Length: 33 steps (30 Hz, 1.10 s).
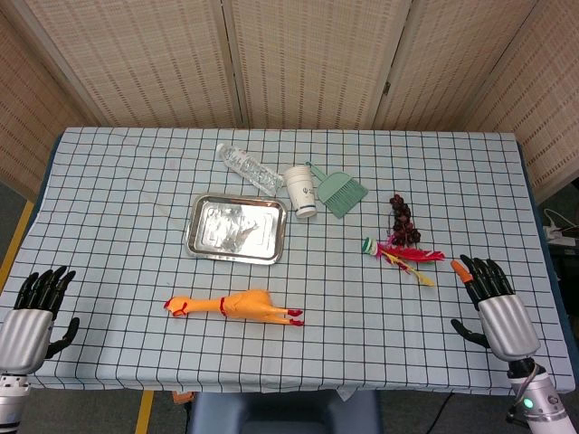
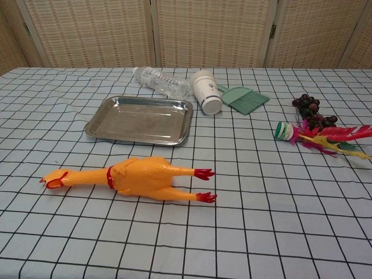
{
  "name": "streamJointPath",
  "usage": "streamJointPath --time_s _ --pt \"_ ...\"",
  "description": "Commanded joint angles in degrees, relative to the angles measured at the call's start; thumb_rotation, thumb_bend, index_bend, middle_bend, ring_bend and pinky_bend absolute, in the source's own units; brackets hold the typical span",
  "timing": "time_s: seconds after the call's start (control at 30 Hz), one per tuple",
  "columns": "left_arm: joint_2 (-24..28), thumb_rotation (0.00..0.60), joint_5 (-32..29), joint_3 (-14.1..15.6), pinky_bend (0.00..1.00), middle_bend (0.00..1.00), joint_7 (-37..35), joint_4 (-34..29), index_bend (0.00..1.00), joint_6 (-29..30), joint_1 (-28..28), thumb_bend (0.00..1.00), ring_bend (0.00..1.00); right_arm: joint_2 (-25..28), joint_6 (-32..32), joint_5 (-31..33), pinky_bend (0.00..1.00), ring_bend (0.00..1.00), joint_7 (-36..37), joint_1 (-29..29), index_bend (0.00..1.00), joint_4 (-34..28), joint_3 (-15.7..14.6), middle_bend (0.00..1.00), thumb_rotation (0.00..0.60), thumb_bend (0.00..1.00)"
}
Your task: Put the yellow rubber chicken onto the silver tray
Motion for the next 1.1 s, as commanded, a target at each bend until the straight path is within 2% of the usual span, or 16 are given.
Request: streamJointPath --time_s 0.03,0.3,0.43,0.57,0.83,1.1 --pt "0.01 0.6 -0.05 -0.01 0.03 0.0 0.05 -0.05 0.0 -0.05 -0.02 0.42 0.0 0.0 -0.06 0.05 0.0 0.0 0.0 0.03 0.0 0.01 0.01 0.0 0.6 0.14" --pt "-1.65 0.6 1.08 1.08 0.03 0.0 -0.25 0.05 0.0 -2.36 -1.13 0.42 0.0 0.79 1.06 -0.2 0.0 0.0 0.58 -0.4 0.0 -0.52 -0.03 0.0 0.6 0.14" --pt "-1.93 0.6 3.12 2.81 0.04 0.0 -0.43 -1.27 0.0 -6.67 -3.36 0.42 0.0 0.96 0.74 0.0 0.0 0.0 0.46 -0.37 0.0 -0.62 -0.13 0.0 0.6 0.14" --pt "-3.13 0.6 4.07 3.22 0.06 0.0 1.23 -4.25 0.03 -10.44 -5.75 0.42 0.0 0.76 -0.31 0.19 0.0 0.0 0.04 0.01 0.0 -0.42 -0.28 0.0 0.6 0.14" --pt "-8.45 0.6 -2.65 0.43 0.07 0.0 11.66 -7.97 0.06 -20.83 -11.26 0.42 0.0 0.87 -1.3 0.48 0.0 0.0 -0.45 0.25 0.0 -0.43 -0.57 0.0 0.6 0.14" --pt "-13.35 0.6 -9.59 -2.71 0.07 0.0 18.94 -7.11 0.06 -25.63 -15.36 0.42 0.0 1.5 -1.96 1.17 0.0 0.0 -0.01 0.3 0.0 -0.51 -0.66 0.0 0.6 0.14"
